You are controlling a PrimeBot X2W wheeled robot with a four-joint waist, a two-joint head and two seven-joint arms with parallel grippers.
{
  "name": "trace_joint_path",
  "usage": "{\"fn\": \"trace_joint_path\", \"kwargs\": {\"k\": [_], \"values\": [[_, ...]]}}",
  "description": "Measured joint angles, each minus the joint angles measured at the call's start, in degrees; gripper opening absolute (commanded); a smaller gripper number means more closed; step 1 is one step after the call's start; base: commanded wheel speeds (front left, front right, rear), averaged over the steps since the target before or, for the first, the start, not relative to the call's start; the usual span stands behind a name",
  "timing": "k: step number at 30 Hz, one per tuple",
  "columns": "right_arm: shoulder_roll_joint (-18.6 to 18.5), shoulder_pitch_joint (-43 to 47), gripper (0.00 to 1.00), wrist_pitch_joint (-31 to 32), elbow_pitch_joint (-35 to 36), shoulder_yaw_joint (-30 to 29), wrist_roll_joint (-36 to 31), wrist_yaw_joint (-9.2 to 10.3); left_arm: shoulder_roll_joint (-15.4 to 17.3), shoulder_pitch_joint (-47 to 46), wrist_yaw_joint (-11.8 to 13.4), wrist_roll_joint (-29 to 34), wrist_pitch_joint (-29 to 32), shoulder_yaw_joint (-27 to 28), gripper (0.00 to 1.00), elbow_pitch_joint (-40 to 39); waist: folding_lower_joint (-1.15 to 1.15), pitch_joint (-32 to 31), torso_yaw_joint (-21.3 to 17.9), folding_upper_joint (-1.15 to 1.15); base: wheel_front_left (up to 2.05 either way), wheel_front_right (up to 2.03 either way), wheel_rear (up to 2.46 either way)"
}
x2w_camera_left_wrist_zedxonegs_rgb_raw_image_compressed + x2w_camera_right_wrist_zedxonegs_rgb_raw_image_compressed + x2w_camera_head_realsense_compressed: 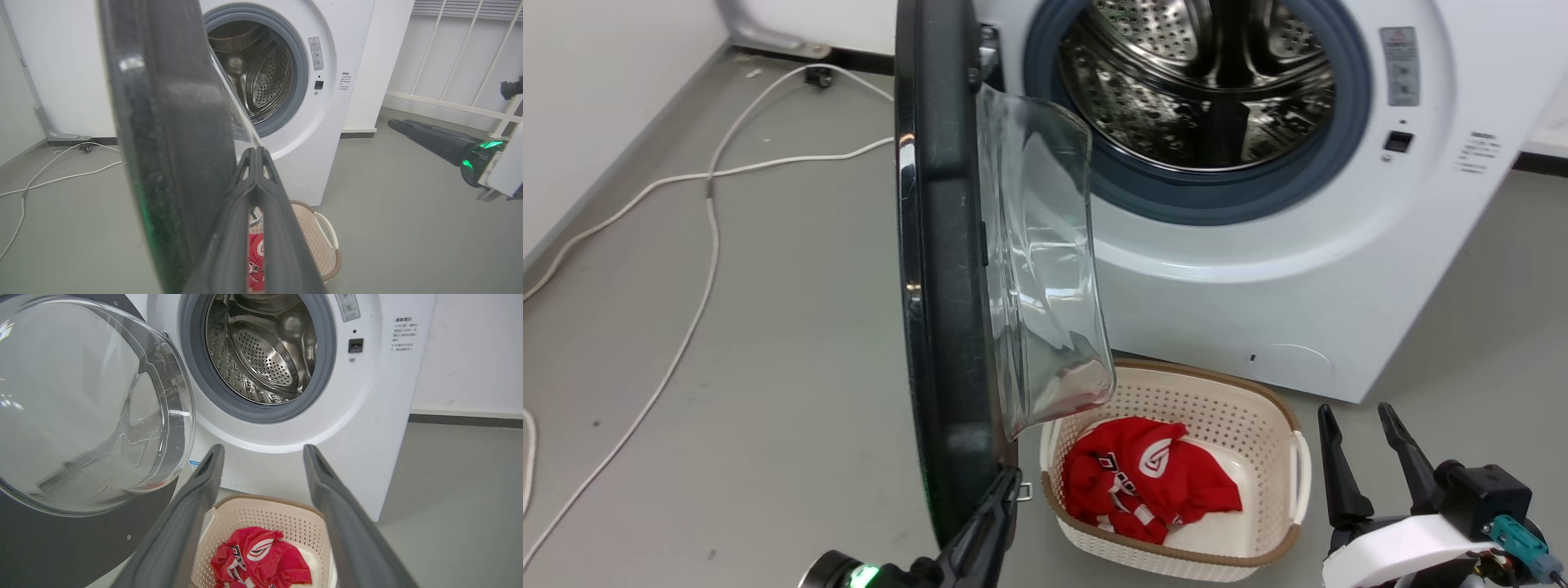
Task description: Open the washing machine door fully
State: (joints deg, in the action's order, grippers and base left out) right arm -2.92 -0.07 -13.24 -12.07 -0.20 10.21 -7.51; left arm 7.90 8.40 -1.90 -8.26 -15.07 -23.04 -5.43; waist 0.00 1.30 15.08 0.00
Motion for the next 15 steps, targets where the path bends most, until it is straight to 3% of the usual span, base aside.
{"fn": "trace_joint_path", "kwargs": {"k": [8,15], "values": [[0.0,-0.6,1.00,0.1,0.2,0.4,0.3,0.00,1.5,0.2,2.6,-1.2,0.0,7.0,0.00,0.6,0.00,0.1,4.8,0.00,0.00,0.00,0.00],[0.0,-1.2,1.00,0.2,0.3,0.9,0.2,0.00,3.9,-4.3,3.2,-3.6,0.0,16.8,0.00,3.1,0.00,1.6,4.8,0.00,0.00,0.00,0.00]]}}
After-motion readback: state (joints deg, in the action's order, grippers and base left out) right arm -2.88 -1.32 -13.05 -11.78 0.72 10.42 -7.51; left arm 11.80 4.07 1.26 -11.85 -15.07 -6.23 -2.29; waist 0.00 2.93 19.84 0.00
